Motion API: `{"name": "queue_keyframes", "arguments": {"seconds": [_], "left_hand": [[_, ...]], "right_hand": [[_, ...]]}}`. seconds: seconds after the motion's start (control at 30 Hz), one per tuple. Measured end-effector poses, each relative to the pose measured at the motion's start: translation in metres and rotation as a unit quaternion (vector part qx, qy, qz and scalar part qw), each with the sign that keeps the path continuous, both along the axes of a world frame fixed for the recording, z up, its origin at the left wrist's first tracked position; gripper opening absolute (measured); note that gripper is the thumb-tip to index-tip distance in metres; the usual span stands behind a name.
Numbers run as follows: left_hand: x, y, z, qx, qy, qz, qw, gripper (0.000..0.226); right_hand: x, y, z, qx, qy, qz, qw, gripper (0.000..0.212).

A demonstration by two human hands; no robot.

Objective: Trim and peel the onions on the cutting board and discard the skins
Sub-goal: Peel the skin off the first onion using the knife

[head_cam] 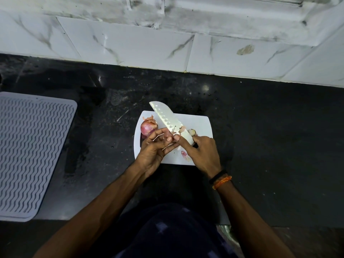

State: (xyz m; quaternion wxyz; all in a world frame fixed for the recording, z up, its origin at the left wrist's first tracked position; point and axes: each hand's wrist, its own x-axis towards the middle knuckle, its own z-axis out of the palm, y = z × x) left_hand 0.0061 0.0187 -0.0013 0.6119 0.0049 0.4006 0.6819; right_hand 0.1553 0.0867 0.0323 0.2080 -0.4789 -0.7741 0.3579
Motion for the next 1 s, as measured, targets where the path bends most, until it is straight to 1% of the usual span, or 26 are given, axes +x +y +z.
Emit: {"name": "queue_keyframes", "arguments": {"seconds": [0.1,0.17,0.23,0.3,0.4,0.43,0.53,0.67,0.77,0.87,0.93,1.0], "left_hand": [[-0.001,-0.003,0.001,0.030,-0.010,-0.027,0.999,0.035],[-0.001,-0.004,0.003,0.039,-0.037,-0.037,0.998,0.031],[-0.001,-0.003,0.006,0.019,-0.063,-0.025,0.998,0.024],[0.000,-0.001,0.008,-0.009,-0.074,-0.007,0.997,0.021],[0.001,0.003,0.009,-0.044,-0.042,-0.003,0.998,0.015],[0.001,0.004,0.009,-0.055,-0.034,-0.001,0.998,0.015],[0.000,0.005,0.009,-0.061,-0.040,0.004,0.997,0.018],[-0.002,0.004,0.008,-0.062,-0.071,0.017,0.995,0.012],[-0.005,0.003,0.006,-0.054,-0.093,0.024,0.994,0.014],[-0.005,0.002,0.003,-0.050,-0.084,0.011,0.995,0.018],[-0.004,0.002,0.003,-0.047,-0.079,0.000,0.996,0.024],[-0.004,0.002,0.004,-0.047,-0.062,-0.008,0.997,0.031]], "right_hand": [[0.002,0.002,-0.004,-0.043,0.014,-0.025,0.999,0.052],[0.004,0.007,-0.009,-0.050,0.014,-0.034,0.998,0.056],[0.006,0.009,-0.012,-0.050,0.014,-0.038,0.998,0.059],[0.007,0.008,-0.011,-0.055,0.012,-0.037,0.998,0.056],[0.010,0.005,-0.007,-0.079,0.016,-0.015,0.997,0.044],[0.011,0.004,-0.007,-0.086,0.022,-0.003,0.996,0.044],[0.015,0.001,-0.009,-0.096,0.035,0.016,0.995,0.050],[0.023,0.005,-0.014,-0.069,0.043,-0.034,0.996,0.057],[0.030,0.013,-0.018,-0.040,0.015,-0.064,0.997,0.061],[0.033,0.021,-0.019,-0.028,-0.041,-0.055,0.997,0.056],[0.033,0.024,-0.022,-0.009,-0.072,-0.046,0.996,0.065],[0.034,0.029,-0.026,0.008,-0.102,-0.042,0.994,0.067]]}}
